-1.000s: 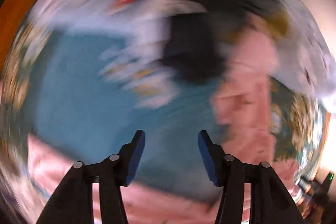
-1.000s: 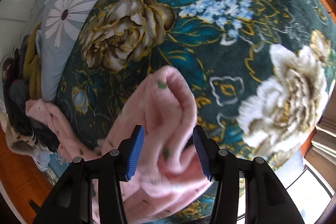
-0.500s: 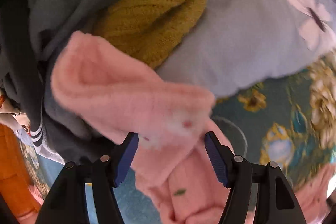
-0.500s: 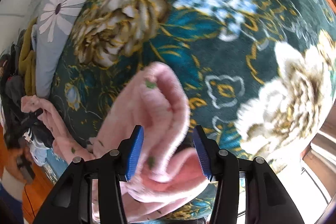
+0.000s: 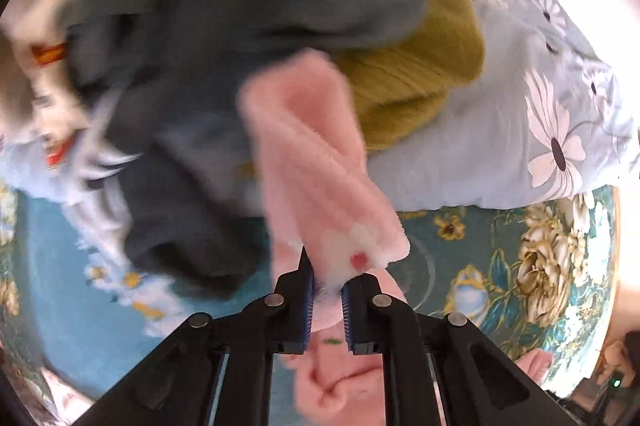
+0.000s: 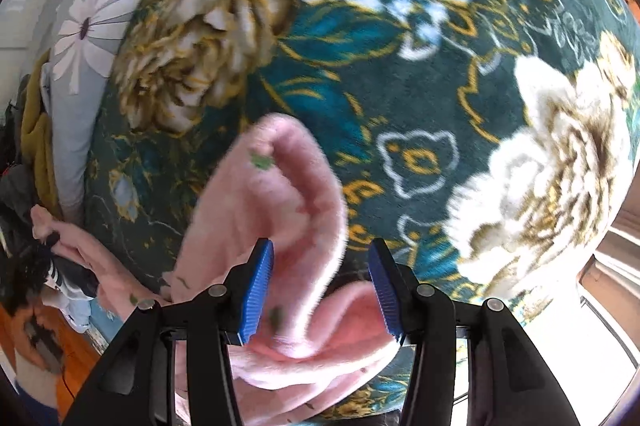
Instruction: Fold clothes
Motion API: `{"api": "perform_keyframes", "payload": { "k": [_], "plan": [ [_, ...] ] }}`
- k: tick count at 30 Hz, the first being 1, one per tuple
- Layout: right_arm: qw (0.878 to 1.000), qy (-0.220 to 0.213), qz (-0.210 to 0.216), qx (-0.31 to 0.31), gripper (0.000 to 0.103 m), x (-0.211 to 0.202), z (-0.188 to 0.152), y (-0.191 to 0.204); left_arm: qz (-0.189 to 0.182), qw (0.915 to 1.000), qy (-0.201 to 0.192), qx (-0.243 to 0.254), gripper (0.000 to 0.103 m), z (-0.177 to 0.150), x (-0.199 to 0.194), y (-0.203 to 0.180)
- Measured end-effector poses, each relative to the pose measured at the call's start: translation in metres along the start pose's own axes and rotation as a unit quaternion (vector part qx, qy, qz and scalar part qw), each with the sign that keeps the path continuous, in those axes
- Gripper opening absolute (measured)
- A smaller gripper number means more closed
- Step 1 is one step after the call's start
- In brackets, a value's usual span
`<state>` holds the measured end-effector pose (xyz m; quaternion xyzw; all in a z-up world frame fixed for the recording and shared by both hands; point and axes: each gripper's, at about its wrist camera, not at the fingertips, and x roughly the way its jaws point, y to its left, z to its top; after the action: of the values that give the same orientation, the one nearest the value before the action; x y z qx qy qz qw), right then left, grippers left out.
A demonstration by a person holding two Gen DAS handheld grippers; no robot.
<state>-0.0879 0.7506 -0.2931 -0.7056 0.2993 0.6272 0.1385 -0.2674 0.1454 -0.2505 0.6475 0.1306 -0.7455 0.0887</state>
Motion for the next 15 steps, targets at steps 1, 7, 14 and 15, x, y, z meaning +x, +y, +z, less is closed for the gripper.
{"api": "perform_keyframes", "payload": {
  "k": [1, 7, 14, 15],
  "plan": [
    [1.0, -0.002, 0.001, -0.005, 0.051, -0.002, 0.0, 0.005, -0.003, 1.0, -0.004, -0.008, 0.012, -0.004, -0.009, 0.011],
    [0.999, -0.013, 0.011, -0.03, 0.051, -0.015, -0.011, 0.026, -0.026, 0.9957, -0.022, -0.086, 0.012, -0.04, -0.063, 0.077],
    [0.998, -0.022, 0.016, -0.064, 0.05, -0.033, -0.027, 0.051, -0.026, 0.9853, -0.063, -0.157, 0.009, -0.098, -0.108, 0.159],
    [0.997, -0.025, 0.016, -0.069, 0.051, -0.035, -0.029, 0.055, -0.024, 0.9841, -0.065, -0.163, 0.009, -0.104, -0.113, 0.171]
  ]
}}
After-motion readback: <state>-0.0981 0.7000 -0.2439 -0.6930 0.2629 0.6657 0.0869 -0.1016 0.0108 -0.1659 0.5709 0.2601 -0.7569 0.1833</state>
